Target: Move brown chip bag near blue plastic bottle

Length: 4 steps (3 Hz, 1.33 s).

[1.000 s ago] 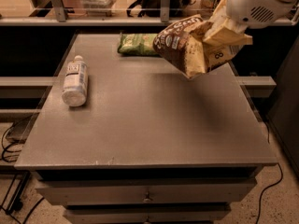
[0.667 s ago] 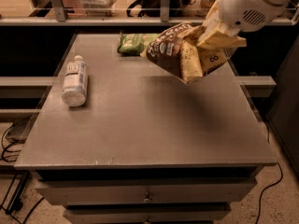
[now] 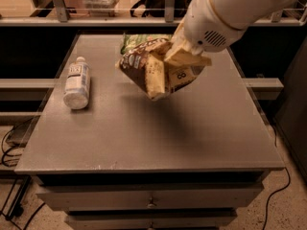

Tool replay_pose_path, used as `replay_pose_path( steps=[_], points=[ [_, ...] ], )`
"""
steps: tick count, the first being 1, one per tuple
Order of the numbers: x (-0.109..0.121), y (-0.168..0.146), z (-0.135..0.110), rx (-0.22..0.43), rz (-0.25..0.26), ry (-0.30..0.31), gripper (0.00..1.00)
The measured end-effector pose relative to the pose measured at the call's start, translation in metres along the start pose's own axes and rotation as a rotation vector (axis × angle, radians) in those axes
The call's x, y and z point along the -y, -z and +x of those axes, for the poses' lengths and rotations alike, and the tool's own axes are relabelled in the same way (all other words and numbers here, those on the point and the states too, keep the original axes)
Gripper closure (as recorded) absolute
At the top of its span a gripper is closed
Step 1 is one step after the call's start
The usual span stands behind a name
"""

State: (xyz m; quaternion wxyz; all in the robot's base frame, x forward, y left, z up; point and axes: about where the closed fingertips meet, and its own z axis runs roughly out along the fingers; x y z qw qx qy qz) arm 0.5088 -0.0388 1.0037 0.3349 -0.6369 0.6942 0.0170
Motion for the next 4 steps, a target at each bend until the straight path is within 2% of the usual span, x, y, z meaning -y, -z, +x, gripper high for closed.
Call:
replay_pose_path(
  steps=[2,3,4],
  points=[
    [-0.013,-0.017,-0.017,0.046,-0.012,-0.038,1.0],
    [-0.03,-0.051,-0.037,0.073,-0.038,-0.076,0.86],
    [-0.05,-0.092,-0.059,0.11,-0.071,-0.209,0.63]
  ],
)
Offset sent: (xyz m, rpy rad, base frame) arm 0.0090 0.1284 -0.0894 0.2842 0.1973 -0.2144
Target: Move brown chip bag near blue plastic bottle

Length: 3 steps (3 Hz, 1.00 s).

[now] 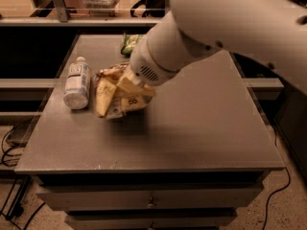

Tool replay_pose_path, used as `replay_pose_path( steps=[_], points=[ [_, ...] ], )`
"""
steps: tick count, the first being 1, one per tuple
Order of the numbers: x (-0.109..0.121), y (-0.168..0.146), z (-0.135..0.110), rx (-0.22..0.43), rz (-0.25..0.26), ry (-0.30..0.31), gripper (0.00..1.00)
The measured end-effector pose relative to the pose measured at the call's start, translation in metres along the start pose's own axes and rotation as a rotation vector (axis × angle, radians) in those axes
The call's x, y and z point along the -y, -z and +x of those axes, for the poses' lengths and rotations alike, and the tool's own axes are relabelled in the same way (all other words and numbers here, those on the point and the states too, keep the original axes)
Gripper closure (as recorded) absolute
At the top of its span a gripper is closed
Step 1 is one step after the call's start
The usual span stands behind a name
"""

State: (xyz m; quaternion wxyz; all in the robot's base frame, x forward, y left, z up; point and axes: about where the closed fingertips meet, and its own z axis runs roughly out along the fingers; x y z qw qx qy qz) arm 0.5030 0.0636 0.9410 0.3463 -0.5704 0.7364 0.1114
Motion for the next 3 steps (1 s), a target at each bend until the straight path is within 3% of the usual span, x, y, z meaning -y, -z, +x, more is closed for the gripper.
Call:
replay_pose_path(
  steps=[1,2,3],
  points=[
    [-0.0151,-0.0243,-0.0116,0.058,-0.04,-0.085,0.39],
    [-0.0157,-0.0228,-0.0143,0.062,-0.038,-0.082,0.15],
    [-0.0168,-0.0224,-0.0158,0.064,-0.038,-0.079,0.0]
  ],
)
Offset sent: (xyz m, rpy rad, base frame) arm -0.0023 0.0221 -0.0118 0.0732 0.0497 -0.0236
